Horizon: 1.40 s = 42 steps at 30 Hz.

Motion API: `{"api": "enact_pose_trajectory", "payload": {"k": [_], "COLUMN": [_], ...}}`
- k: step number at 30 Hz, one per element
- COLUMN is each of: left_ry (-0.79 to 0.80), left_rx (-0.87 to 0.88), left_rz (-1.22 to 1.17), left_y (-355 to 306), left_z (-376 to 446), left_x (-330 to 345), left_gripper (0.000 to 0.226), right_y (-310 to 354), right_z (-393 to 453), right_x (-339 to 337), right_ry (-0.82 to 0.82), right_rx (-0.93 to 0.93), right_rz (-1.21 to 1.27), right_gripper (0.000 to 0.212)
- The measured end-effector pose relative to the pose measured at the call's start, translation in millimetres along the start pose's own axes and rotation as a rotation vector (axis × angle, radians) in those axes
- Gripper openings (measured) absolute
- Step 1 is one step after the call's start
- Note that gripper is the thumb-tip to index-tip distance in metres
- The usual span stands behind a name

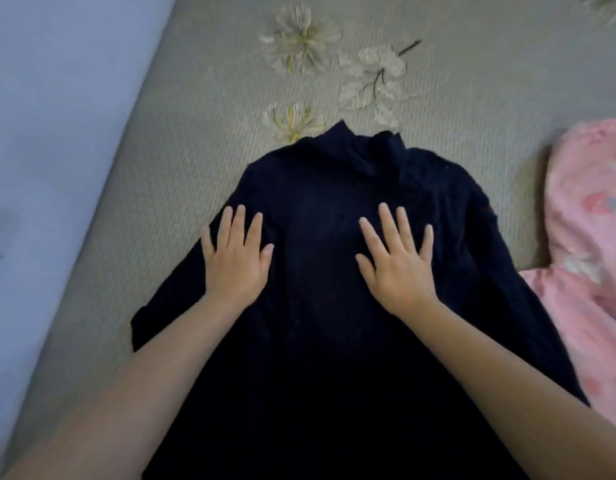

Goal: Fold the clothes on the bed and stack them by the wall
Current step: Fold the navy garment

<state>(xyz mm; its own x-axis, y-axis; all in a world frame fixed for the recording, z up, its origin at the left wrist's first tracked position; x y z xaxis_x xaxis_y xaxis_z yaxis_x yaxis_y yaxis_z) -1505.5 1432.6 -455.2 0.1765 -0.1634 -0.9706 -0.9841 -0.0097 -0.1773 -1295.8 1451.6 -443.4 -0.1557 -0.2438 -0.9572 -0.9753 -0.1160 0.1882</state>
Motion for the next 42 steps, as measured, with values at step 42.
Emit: {"api": "enact_pose_trajectory", "payload": {"k": [42], "left_ry": [-0.711], "left_rx": [-0.029], "left_rz": [-0.984], "left_y": [-25.8], "left_z": [-100.0], "left_x": [-205.6], "left_gripper": [0.034], "right_y": [-11.3], "right_z": [-118.6], "right_x": [-55.1], "right_ry": [0.132], "right_rx": [0.164], "right_rz": [0.295], "right_gripper": [0.047]}}
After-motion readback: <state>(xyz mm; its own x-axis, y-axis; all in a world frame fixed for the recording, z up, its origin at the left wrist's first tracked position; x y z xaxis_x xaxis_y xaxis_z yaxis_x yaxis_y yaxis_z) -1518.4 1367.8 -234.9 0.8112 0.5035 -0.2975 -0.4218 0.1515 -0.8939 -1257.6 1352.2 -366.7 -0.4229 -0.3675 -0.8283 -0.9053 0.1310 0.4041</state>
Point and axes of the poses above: each hand's wrist, its own z-axis towards the middle knuckle, its own x-axis out of the palm, y = z × x, the point moved 9 cm from there along z, towards the middle knuckle, and after that the axes turned 9 degrees about x, right-handed, at the moved point
